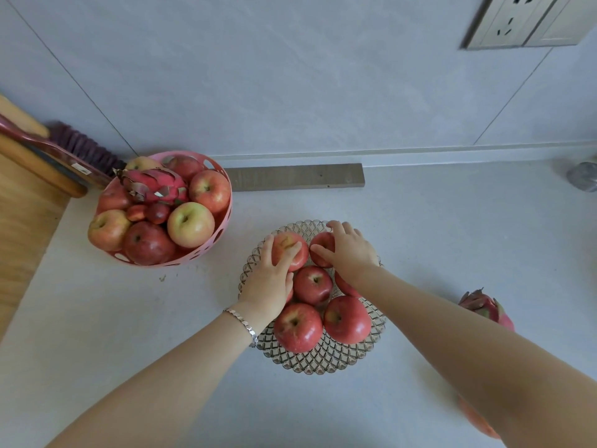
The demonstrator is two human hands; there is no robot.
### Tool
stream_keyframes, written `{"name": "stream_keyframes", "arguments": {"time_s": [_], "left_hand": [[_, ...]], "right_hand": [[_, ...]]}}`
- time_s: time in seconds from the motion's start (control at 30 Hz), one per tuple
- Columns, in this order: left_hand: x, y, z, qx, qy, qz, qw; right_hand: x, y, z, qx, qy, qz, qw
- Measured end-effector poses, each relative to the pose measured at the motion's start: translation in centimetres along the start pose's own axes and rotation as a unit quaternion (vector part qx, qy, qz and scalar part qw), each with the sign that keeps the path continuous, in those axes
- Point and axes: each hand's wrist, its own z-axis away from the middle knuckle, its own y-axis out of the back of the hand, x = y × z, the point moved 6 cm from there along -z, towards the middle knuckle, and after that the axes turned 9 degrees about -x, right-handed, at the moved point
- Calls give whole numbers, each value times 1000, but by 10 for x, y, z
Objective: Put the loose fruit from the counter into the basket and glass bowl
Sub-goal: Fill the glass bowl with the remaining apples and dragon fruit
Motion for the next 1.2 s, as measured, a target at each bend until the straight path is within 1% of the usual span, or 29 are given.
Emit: {"name": "stream_keyframes", "arguments": {"time_s": [0.07, 0.17, 0.27, 0.37, 0.43, 0.47, 0.5, 0.53, 0.6, 0.67, 0.73, 0.77, 0.87, 0.97, 1.03, 1.07, 1.1, 1.13, 1.2], "left_hand": [[1, 1, 0, 1, 0, 2, 1000], [1, 1, 0, -6, 4, 0, 1000], [3, 0, 1, -9, 8, 1, 1000], [12, 1, 4, -5, 31, -44, 999], [30, 7, 12, 32, -4, -64, 997], [41, 10, 17, 47, -41, -55, 997], [54, 12, 23, 45, -84, -37, 995], [67, 12, 29, 25, -124, -17, 992], [86, 2, 37, -52, -162, -10, 985], [96, -16, 40, -106, -155, -82, 979], [100, -33, 41, -126, -129, -160, 971], [101, -39, 42, -126, -118, -177, 969], [104, -48, 44, -115, -96, -169, 974], [108, -51, 43, -114, -81, -169, 976], [111, -50, 41, -123, -79, -175, 974], [111, -48, 40, -131, -74, -171, 974], [112, -45, 39, -138, -66, -165, 974], [114, -42, 40, -136, -63, -158, 976], [123, -30, 43, -89, -80, -139, 983]], "right_hand": [[1, 1, 2, 3, 2, -20, 1000], [1, 3, 5, -22, 3, -35, 999], [-5, 3, 8, -11, -1, 12, 1000], [-9, 2, 12, 5, -5, 43, 999], [-5, 1, 18, -8, 12, 44, 999], [1, 3, 24, -8, 18, 17, 1000], [9, 8, 32, -1, 15, -29, 999], [22, 14, 43, 12, 6, -80, 997], [46, 25, 64, 23, -9, -135, 991], [72, 32, 85, 20, -19, -131, 991], [97, 36, 109, 14, -33, -129, 991], [109, 35, 120, 9, -37, -133, 990], [135, 30, 147, 10, -47, -125, 991], [151, 34, 171, 44, -66, -86, 993], [157, 35, 186, 39, -67, -50, 996], [157, 30, 192, 6, -63, -16, 998], [158, 22, 199, -45, -59, 42, 996], [162, 11, 205, -100, -59, 117, 986], [171, -12, 214, -181, -61, 249, 950]]}}
